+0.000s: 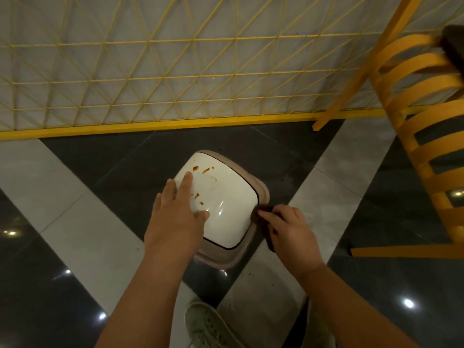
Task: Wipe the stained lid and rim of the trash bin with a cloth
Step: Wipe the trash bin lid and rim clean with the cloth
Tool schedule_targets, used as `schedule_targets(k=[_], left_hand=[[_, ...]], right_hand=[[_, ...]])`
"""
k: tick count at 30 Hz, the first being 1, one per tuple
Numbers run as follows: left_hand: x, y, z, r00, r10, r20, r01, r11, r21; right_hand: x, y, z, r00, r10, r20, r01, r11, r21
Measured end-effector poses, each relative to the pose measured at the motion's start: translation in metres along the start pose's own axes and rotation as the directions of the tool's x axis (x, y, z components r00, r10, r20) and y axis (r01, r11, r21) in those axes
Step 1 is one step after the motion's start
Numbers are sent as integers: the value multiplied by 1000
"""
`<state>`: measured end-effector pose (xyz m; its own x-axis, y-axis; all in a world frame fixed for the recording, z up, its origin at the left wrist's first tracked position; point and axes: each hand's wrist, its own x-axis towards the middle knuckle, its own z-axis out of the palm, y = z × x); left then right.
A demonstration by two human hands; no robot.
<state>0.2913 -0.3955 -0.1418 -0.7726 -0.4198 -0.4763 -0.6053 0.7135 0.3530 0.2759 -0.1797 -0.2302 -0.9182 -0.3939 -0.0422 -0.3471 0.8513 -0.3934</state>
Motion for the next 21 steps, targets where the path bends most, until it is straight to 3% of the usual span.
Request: schedule_targets(k=[2, 5, 7, 9, 12, 14, 17, 18, 21], left_hand=[[1, 1, 0, 1000, -10, 9, 10, 1000, 7], [2, 1, 1, 1000, -9, 4, 9, 1000, 14], [1, 1, 1, 1000, 0, 3, 0, 1000, 10], [1, 0, 1, 1000, 8, 3, -8, 1000, 6], [2, -3, 2, 1000, 7, 3, -7, 1000, 1], [2, -2, 2, 1000, 1, 3, -1, 1000, 1], [3, 0, 3, 1000, 4, 4, -4, 1000, 4], [4, 0, 3, 1000, 8, 4, -8, 1000, 4], [4, 0, 3, 1000, 21, 2, -21, 1000, 3]], right_hand=[[-3, -12, 5, 999, 49, 3, -49, 998, 34], [-43, -39, 17, 991, -81, 108, 64, 986, 153], [-47, -30, 10, 977, -150, 153, 131, 984, 123], [-32, -9, 3, 985, -108, 138, 99, 993, 66], [-10, 0, 0, 997, 69, 32, -71, 995, 65], [-18, -21, 7, 995, 42, 85, -49, 995, 90], [-52, -44, 15, 975, -121, 189, 78, 973, 219], [-53, -38, 13, 970, -154, 188, 118, 975, 189], [-25, -9, 1, 996, -52, 78, 40, 988, 152]])
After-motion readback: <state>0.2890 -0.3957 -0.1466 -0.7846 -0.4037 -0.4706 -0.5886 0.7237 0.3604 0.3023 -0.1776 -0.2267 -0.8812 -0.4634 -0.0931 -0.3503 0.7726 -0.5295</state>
